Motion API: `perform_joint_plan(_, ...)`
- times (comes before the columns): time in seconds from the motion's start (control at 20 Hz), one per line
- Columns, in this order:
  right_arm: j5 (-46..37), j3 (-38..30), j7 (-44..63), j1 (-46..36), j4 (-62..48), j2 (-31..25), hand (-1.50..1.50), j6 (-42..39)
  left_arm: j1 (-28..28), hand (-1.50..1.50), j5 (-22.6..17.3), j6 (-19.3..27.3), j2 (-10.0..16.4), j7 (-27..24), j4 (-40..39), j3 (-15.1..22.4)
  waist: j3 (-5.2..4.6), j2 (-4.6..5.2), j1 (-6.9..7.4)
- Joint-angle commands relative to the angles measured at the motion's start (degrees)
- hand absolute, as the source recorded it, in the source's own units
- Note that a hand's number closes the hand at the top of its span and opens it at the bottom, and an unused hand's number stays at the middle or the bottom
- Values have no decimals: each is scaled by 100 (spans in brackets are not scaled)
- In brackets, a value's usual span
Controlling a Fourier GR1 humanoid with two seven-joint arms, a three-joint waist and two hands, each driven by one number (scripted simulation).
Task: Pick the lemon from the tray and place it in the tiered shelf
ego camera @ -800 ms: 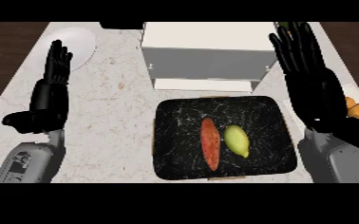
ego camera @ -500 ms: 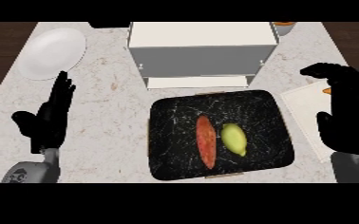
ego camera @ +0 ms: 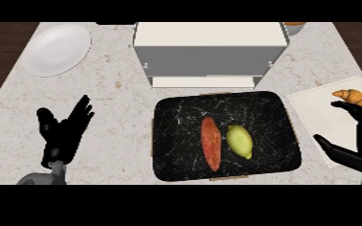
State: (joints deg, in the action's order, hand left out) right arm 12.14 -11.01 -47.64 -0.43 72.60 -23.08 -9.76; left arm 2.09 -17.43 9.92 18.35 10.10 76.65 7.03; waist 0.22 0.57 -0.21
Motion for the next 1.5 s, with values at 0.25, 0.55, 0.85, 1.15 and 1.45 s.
perform_joint_plan(0.25,-879,416,-1471,896,9,-630,-150,-777,118,0,-68,-267,113,325,-184,-170,-23,-65,-24)
perform_joint_plan(0.55,-1466,730,-301,1739,1615,-896,-150,-129,-179,0,-238,-490,310,569,250,-328,-27,-76,-20)
perform_joint_plan(0.85,-1741,933,1816,2415,3767,-424,-150,614,-190,0,196,-112,-165,402,215,-18,-30,-73,-36)
perform_joint_plan(1.15,-3016,1660,3300,2517,4553,220,-150,1407,-279,0,85,-417,3,366,256,-235,-28,-67,29)
perform_joint_plan(1.45,-3970,2349,4716,1964,4752,435,-150,1150,238,0,40,-495,-83,614,-1,-449,-26,-57,14)
